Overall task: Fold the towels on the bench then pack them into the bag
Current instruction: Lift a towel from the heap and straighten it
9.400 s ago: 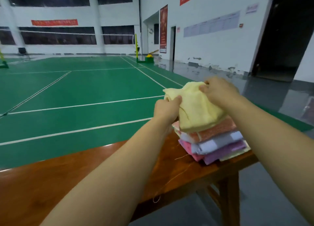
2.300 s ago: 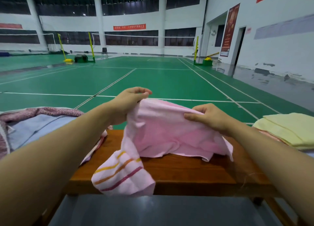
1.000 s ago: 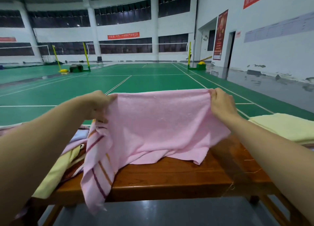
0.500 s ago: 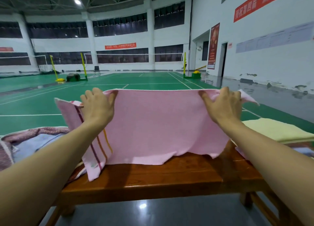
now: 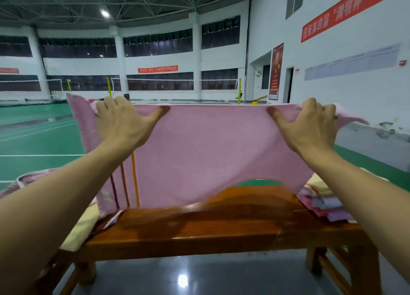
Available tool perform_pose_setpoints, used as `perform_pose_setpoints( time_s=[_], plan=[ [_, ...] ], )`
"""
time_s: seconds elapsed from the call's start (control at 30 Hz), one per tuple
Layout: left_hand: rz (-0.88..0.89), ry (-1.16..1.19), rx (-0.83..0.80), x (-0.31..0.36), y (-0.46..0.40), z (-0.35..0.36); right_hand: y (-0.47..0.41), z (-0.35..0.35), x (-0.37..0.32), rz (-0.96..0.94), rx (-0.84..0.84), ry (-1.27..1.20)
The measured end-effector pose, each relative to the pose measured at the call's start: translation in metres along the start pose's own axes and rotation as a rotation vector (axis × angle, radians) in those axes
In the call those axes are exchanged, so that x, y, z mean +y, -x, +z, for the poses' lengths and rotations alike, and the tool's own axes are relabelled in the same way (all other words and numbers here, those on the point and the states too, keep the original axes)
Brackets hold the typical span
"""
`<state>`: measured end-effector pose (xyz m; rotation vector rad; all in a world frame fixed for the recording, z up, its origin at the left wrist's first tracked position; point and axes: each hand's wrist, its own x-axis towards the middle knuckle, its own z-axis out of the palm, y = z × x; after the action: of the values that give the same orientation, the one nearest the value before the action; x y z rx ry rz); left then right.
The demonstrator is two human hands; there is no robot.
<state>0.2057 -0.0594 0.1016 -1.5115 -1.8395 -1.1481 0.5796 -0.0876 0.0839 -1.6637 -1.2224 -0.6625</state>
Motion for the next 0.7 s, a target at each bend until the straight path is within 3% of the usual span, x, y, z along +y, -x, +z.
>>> perform_pose_setpoints(
  time_s=[0.2, 0.5, 0.7],
  plan=[
    [0.249, -0.102, 0.018, -0.022, 0.019, -0.014, 0.020, -0.020, 0.014, -0.106, -0.083, 0.001],
    [0.144, -0.076, -0.101, -0.027, 0.038, -0.029, 0.030, -0.061, 0.003, -0.046, -0.250, 0.050],
    [0.074, -0.245, -0.335, -0.013, 0.029, 0.044, 0.029, 0.028, 0.014, 0.029, -0.489, 0.251]
  ],
)
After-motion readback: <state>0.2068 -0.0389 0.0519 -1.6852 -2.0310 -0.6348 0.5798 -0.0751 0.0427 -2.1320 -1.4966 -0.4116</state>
